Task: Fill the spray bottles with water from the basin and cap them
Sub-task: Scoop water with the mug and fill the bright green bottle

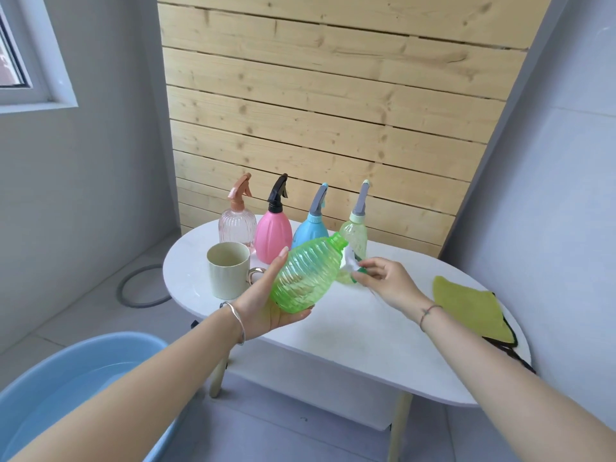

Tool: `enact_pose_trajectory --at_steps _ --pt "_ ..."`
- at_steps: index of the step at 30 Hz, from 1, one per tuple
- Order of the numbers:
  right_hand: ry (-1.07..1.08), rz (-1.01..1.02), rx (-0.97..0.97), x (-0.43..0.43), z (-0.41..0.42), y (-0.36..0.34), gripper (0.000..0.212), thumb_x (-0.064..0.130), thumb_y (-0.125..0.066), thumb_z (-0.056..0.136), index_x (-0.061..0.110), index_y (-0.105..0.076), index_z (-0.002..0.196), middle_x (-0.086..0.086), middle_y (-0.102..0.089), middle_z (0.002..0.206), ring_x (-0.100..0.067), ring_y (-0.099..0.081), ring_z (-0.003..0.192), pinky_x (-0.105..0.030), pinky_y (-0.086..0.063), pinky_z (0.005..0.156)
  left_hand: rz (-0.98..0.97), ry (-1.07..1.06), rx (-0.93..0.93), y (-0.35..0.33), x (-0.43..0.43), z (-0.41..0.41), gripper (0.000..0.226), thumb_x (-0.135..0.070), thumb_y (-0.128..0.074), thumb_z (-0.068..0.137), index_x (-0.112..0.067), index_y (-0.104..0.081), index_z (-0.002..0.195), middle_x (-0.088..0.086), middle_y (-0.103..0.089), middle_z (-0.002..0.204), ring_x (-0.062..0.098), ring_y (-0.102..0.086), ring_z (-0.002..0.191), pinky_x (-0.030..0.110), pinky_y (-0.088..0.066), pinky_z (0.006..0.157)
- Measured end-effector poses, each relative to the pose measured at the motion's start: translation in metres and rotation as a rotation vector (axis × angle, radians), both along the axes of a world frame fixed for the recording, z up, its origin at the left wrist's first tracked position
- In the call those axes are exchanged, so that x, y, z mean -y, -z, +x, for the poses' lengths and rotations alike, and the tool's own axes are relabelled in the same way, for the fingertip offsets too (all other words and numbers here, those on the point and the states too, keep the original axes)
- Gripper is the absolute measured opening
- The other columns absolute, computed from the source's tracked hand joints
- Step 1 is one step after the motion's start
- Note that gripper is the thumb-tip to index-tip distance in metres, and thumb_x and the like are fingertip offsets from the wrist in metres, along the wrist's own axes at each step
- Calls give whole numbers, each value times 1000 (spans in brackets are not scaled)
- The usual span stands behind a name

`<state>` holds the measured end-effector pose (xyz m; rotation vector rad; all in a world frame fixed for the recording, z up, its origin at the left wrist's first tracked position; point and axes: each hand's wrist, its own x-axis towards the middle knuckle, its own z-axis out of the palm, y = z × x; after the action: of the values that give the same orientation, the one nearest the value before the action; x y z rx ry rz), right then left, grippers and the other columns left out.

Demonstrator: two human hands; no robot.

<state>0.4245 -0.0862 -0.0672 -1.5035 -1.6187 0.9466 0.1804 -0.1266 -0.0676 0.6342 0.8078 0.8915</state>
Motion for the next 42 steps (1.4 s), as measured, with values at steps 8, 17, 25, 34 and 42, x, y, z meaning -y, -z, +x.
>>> enact_pose_trajectory --at_steps 8,17,25,34,42 --pt "-33 -86 -6 4 -12 31 15 24 -77 79 15 -65 79 -3 -69 78 -8 -57 69 -8 -38 55 28 -11 35 11 2 -4 57 -55 -61 75 -21 -64 120 8 -68 120 28 -63 110 41 -57 88" --pt "-34 -138 72 3 -6 56 13 27 -79 77 18 -71 75 -1 -68 78 -7 -51 67 -14 -37 60 1 -15 -1 17 2 0 64 -59 -61 70 -20 -63 120 10 -70 117 30 -64 111 39 -59 84" --pt "67 -50 -17 -2 -12 52 18 30 -74 82 13 -70 86 -2 -71 90 -14 -65 81 -19 -47 74 9 -71 -41 20 5 -14 61 -62 -61 71 -25 -63 119 1 -71 108 18 -66 95 34 -52 89" --pt "-58 -74 -136 -9 -107 35 31 43 -55 93 17 -61 110 8 -58 101 -3 -53 89 -15 -39 70 50 -169 -59 13 24 -56 83 -70 -72 59 -24 -58 128 1 -70 116 16 -69 95 30 -54 80" --pt "-75 -70 -216 -13 -170 59 33 35 -46 99 7 -61 111 -1 -61 100 -12 -50 92 -16 -37 69 71 -333 -49 13 56 -120 81 -56 -77 54 -21 -58 124 5 -71 114 23 -69 101 34 -57 87"
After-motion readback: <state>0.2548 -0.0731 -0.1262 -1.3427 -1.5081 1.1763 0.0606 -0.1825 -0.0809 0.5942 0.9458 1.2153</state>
